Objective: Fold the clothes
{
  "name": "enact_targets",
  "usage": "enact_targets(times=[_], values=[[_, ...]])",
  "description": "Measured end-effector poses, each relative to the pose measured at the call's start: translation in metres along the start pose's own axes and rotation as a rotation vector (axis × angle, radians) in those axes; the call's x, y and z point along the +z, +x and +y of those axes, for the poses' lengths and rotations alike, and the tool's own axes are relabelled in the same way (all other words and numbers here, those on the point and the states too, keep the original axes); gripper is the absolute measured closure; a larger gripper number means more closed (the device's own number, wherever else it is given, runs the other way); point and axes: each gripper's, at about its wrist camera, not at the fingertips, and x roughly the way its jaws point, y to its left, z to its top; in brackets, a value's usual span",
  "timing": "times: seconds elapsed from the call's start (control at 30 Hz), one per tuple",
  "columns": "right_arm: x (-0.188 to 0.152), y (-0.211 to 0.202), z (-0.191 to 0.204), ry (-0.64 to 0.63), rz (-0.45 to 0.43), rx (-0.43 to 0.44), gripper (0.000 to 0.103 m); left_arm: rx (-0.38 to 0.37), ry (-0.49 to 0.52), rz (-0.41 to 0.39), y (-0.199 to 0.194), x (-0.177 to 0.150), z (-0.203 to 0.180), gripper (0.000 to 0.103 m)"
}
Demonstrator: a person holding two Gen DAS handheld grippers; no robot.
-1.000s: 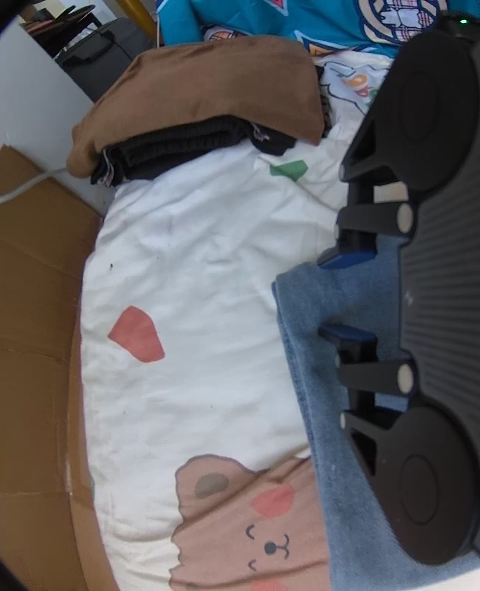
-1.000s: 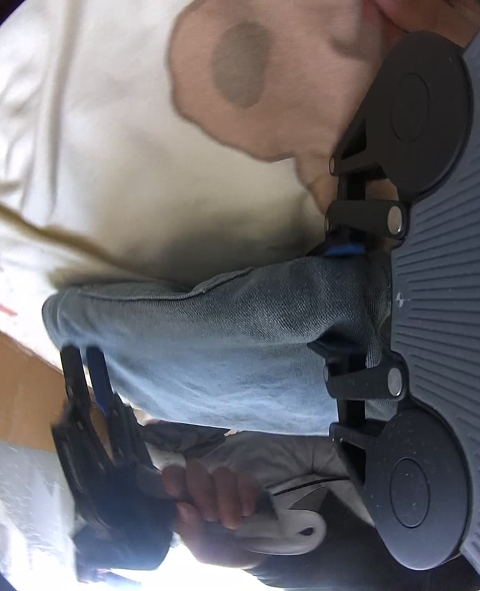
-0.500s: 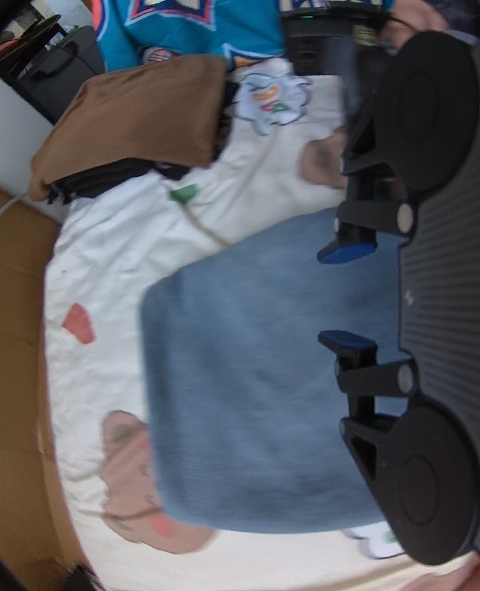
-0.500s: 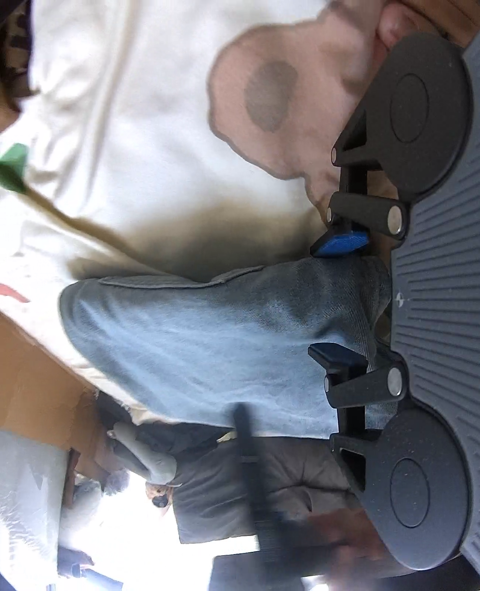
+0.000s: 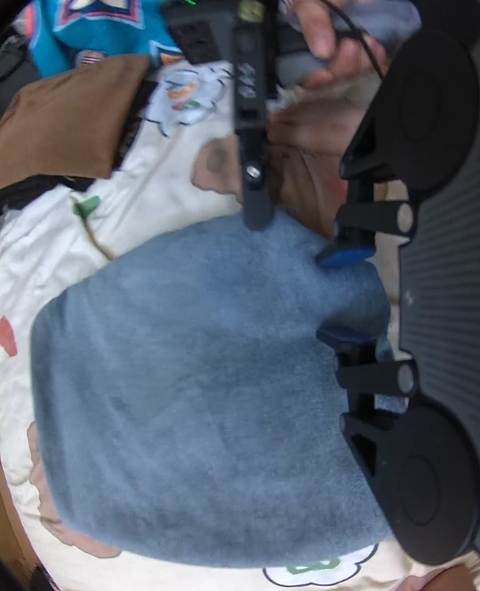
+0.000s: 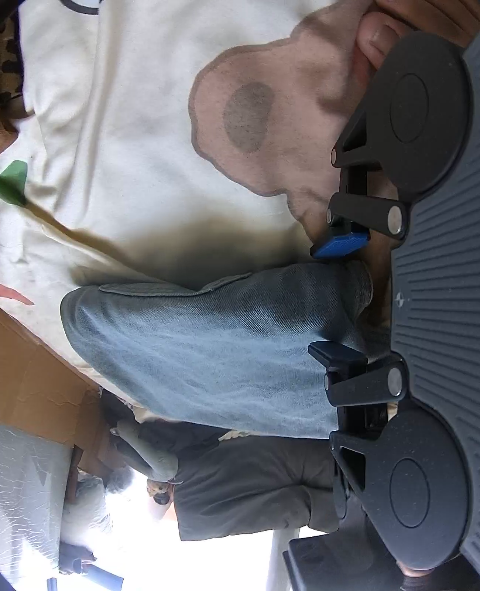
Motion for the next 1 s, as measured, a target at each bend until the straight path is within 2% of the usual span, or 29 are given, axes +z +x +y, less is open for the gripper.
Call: enact_targets(times=[0.2,0.33,0.47,0.57,0.7,0.77,0.83,1.0], values=[[0.006,-0.004,0.011,-0.057,-0.019,-0.016,0.051,0.000,-0.059,-0.015,0.022,-0.010,0.009,0.064],[0.006,0.002,0.017,-0.093,-0.008,-0.042,0.051,-0.008,-0.043,-0.029,-0.011,-0.013,0.008,0.065],[0.005,0.003,0.021,-0.108,-0.009,-0.054,0.050,0.064,-0.046,-0.079,-0.049,-0.021,0.027,0.068],[0.004,0.004,0.022,-0.114,-0.008,-0.059,0.051,0.117,-0.077,-0.090,-0.058,-0.025,0.049,0.068],[0.003,0.004,0.022,-0.114,-0.008,-0.065,0.051,0.164,-0.128,-0.084,-0.049,-0.028,0.072,0.073],[0.002,0.006,0.022,-0.116,-0.007,-0.071,0.051,0.179,-0.134,-0.080,-0.038,-0.029,0.076,0.083],[0.001,0.007,0.022,-0.121,-0.006,-0.077,0.051,0.200,-0.132,-0.074,-0.026,-0.030,0.079,0.084],[0.001,0.009,0.020,-0.114,-0.006,-0.077,0.051,0.188,-0.203,-0.027,-0.005,-0.034,0.091,0.089]])
